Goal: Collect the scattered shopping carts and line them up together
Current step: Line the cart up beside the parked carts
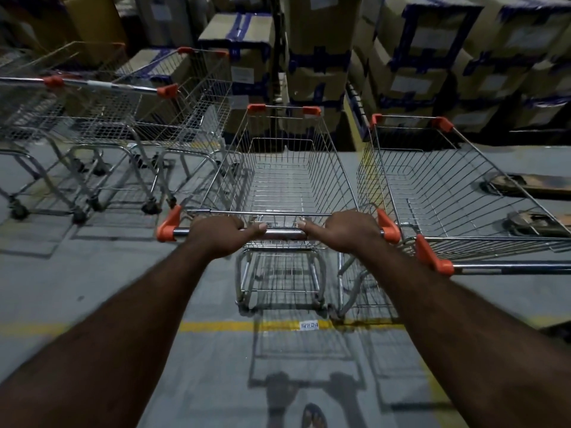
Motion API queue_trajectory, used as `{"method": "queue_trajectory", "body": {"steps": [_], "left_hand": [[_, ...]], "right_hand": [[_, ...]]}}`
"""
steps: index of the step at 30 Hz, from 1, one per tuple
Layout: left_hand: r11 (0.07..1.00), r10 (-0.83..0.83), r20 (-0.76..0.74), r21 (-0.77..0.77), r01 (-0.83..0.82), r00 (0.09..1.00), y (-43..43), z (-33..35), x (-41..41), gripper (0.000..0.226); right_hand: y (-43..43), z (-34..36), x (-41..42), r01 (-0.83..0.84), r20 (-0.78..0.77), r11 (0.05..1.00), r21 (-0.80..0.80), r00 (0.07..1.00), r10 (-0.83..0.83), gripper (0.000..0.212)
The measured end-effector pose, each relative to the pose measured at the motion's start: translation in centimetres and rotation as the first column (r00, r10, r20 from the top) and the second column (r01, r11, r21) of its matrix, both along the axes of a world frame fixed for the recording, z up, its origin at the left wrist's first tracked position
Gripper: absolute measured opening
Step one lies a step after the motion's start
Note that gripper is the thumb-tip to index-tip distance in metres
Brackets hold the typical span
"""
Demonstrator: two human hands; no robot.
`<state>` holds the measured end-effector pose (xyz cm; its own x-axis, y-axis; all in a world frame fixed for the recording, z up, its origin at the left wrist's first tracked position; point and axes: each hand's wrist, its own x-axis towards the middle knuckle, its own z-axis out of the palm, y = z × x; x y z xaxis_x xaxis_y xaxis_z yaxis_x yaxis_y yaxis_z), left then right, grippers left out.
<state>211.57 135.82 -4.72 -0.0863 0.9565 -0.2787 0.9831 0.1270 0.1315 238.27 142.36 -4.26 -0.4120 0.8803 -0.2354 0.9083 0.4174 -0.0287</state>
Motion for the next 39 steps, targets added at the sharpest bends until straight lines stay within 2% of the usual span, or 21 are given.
{"method": "queue_trajectory", "body": {"steps": [3,9,17,23,27,34,39], "left_hand": [[1.0,-0.008,0.004,0.001,0.008,1.0,-0.9,0.3,0.2,0.118],[1.0,-0.026,-0.024,0.013,0.026,0.999,-2.1,0.3,0.5,0.11],[0.999,-0.032,-0.025,0.022,0.033,0.999,-3.4,0.2,0.6,0.121],[0.998,-0.051,-0.028,0.027,0.051,0.998,-4.8,0.4,1.1,0.108],[0.997,-0.07,-0.026,0.031,0.07,0.997,-5.9,0.6,1.4,0.081],[0.995,-0.089,-0.029,0.05,0.091,0.996,-7.1,0.8,1.7,0.073],[0.996,-0.078,-0.014,0.046,0.078,0.997,-7.5,0.5,1.6,0.08]], "right_hand": [[-0.8,0.4,0.1,0.01,0.002,1.0,-0.004,1.0,-0.01,0.095],[-2.2,0.3,0.4,0.024,-0.001,1.0,0.001,1.0,-0.024,0.097],[-3.8,0.6,0.6,0.021,0.02,1.0,-0.005,1.0,-0.021,0.096],[-4.9,0.4,1.1,0.028,0.012,1.0,-0.013,1.0,-0.028,0.097],[-5.6,0.3,1.2,0.024,0.001,1.0,-0.003,1.0,-0.024,0.1],[-6.8,0.4,1.5,0.029,-0.013,1.0,-0.002,0.999,-0.029,0.097],[-7.4,0.5,1.6,0.026,-0.015,1.0,-0.014,1.0,-0.026,0.101]]}}
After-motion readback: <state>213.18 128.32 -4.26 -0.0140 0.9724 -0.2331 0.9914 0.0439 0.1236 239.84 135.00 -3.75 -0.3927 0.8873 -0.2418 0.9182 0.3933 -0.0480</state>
